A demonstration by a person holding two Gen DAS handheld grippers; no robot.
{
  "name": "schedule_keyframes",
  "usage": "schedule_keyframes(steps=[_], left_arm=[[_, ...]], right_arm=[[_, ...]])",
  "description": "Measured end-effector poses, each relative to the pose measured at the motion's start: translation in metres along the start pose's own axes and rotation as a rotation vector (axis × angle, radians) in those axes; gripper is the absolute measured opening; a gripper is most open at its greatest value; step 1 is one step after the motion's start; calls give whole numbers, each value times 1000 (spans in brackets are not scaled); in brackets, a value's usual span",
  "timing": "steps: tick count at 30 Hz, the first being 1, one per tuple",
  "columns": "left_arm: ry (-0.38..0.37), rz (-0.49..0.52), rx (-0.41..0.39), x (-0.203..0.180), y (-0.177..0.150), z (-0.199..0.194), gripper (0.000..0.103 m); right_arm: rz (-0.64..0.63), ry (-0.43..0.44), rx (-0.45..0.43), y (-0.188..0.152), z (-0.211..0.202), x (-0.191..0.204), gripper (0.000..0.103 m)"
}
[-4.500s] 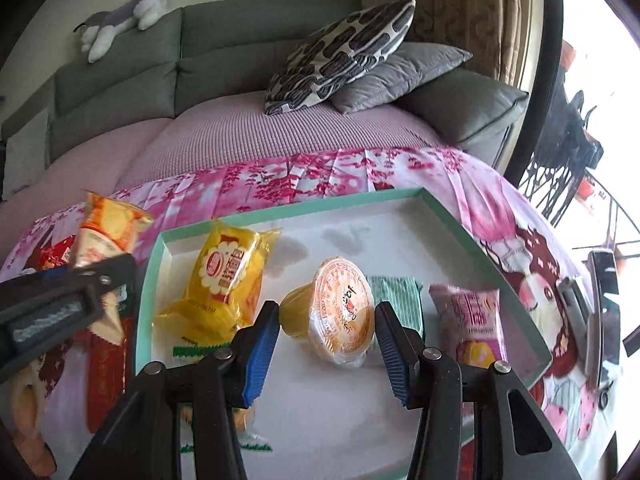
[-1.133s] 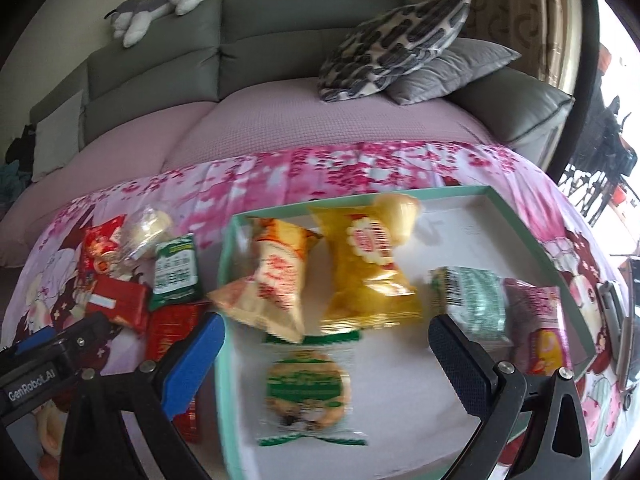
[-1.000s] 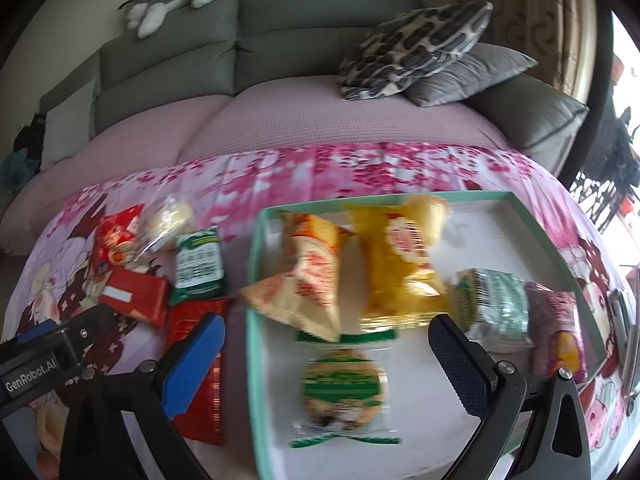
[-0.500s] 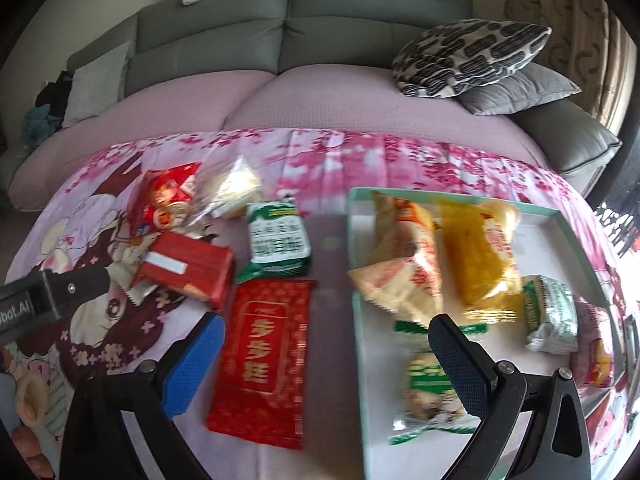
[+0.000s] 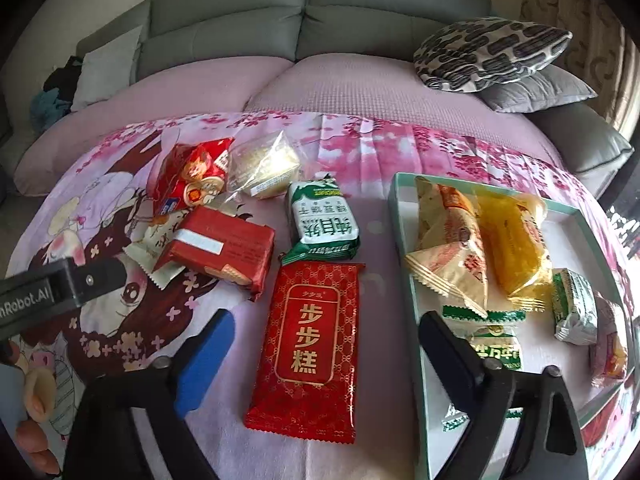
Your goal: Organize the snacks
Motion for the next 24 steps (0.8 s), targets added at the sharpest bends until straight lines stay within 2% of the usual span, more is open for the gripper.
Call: schedule_keyframes(steps=[5,9,12,19,24], left_arm=[[5,-6,8,2,-1,2,100],[9,-7,14,2,-2,4,100],[11,-4,18,1,-3,5,100],[13,0,25,0,-5,7,100],[14,6,29,-2,-6,9,100]], right_arm=[[23,13,-12,1,-6,-4,79],[8,33,-7,0,-6,1,77],[4,42,11,-2,-2,4,72],[-5,36,88,-11,16,5,71],[1,49,110,-15,22,5,70]])
Point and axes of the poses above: each gripper's, at about its wrist camera, not at the fingertips, and z roughly the way its jaws point, x to its left, y to its top, the point moved 1 cm from there along z, roughly the way its jaws point, and after that the axes turned 3 degrees about z, right-handed, at the moved point
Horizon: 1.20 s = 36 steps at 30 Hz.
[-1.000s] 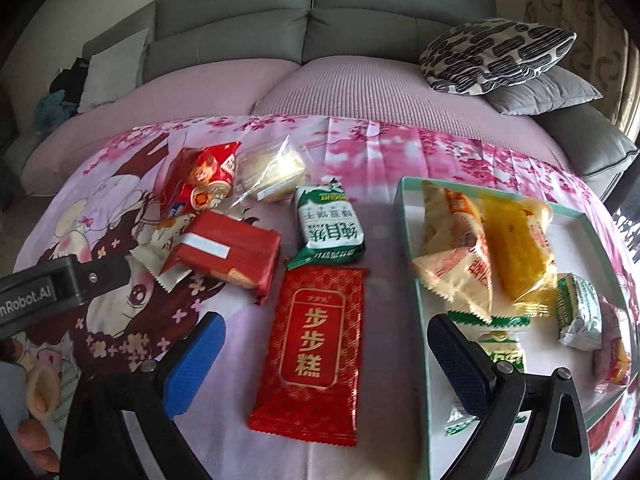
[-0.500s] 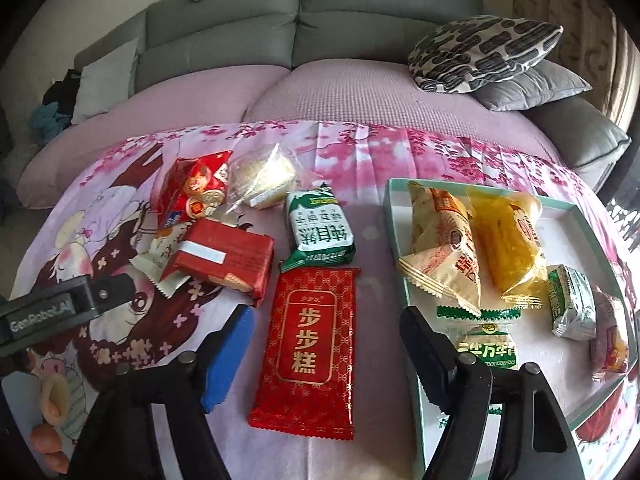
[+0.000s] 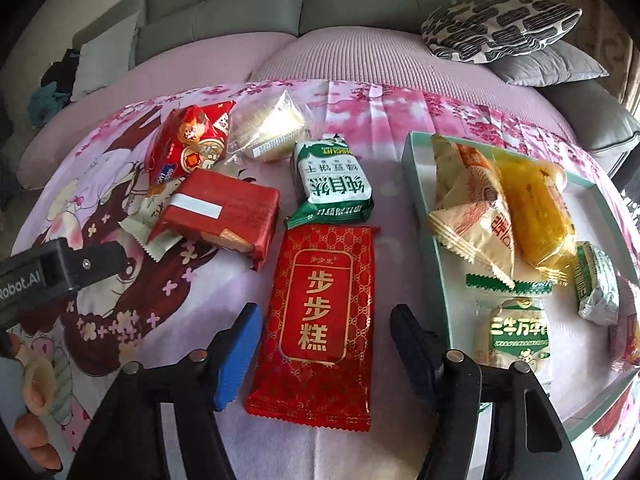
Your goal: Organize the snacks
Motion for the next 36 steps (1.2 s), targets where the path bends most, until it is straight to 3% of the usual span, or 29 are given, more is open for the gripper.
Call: schedule_keyframes(steps=[6,10,26,30,36], left_arm=[[1,9,7,-2,-1,2,100],[2,12,9,-3,-1,2,100],[4,37,27,-11,-3,7,100],[5,51,27,-15,-4,6,100],[10,66,23,-20,-3,4,100]], right_arm=[[5,58,-1,-1,-3,4,68],[-3,34,4,-1,0,2,63],[-62,-27,-12,-4,5,10,62],[-14,-23,-24,-2,3,4,50],[5,-2,-26,0,0,-4,48]])
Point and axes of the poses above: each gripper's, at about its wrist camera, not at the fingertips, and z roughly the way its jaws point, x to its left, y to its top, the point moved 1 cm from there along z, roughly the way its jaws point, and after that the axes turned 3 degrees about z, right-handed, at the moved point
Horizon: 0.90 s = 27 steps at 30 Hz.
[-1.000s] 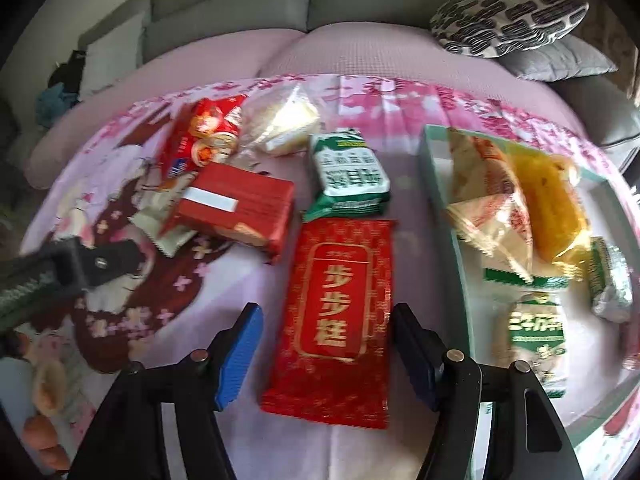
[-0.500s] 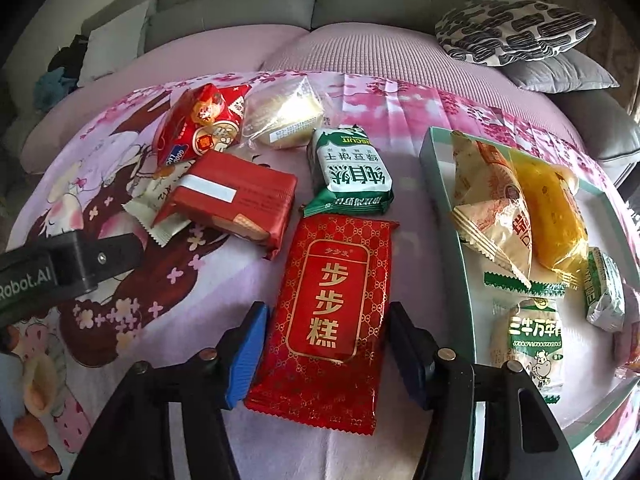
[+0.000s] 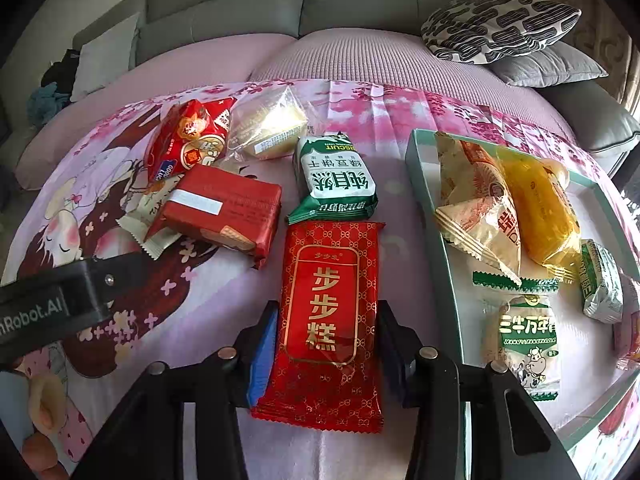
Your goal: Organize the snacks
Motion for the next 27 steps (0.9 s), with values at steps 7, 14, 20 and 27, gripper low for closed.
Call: schedule_keyframes(steps=[7,14,20,27], left_arm=[[10,10,-7,-3,0,-2,100],[14,25,-22,-10,0,-5,100],[7,52,-43,-22,1,-7,100],[-15,128,-91,-46,0,-13,100]], right_arm=[[54,19,-19,2,-12,-15,48],[58,46,-68,7,-30,-19,48],[51,-8,-121,12,-46,-27,48],[99,-68,-152,16,-59,-54,48]])
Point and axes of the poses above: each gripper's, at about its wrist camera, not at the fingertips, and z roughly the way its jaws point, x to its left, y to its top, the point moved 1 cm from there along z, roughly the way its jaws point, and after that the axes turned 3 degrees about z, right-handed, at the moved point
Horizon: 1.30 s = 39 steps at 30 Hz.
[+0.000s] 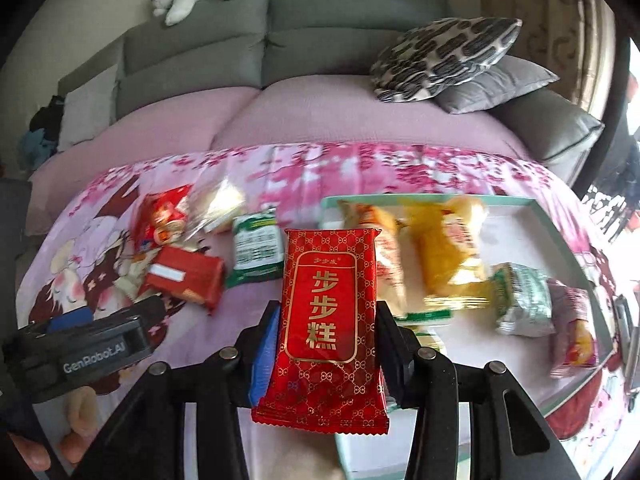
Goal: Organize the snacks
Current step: 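Grasp the red box with the left gripper while the right holds the red bag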
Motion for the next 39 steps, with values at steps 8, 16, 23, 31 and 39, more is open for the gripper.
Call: schedule_keyframes(steps=[8,16,23,31,39], left_arm=[[11,77,-31,-27,6,1,99],[38,143,-30,-49,14,14,99],[97,198,-23,-61,18,25,97],[150,235,-10,-66,16,36,80],[150,243,-25,-70,13,30,69]], right_arm=[[56,-92,-3,4,-4,-39,48],[118,-112,14,2,-5,-68,48],[137,-95,24,0,-3,-76,48],[168,-90,36,0,0,-85,48],[181,-81,39,-2,0,-88,48]])
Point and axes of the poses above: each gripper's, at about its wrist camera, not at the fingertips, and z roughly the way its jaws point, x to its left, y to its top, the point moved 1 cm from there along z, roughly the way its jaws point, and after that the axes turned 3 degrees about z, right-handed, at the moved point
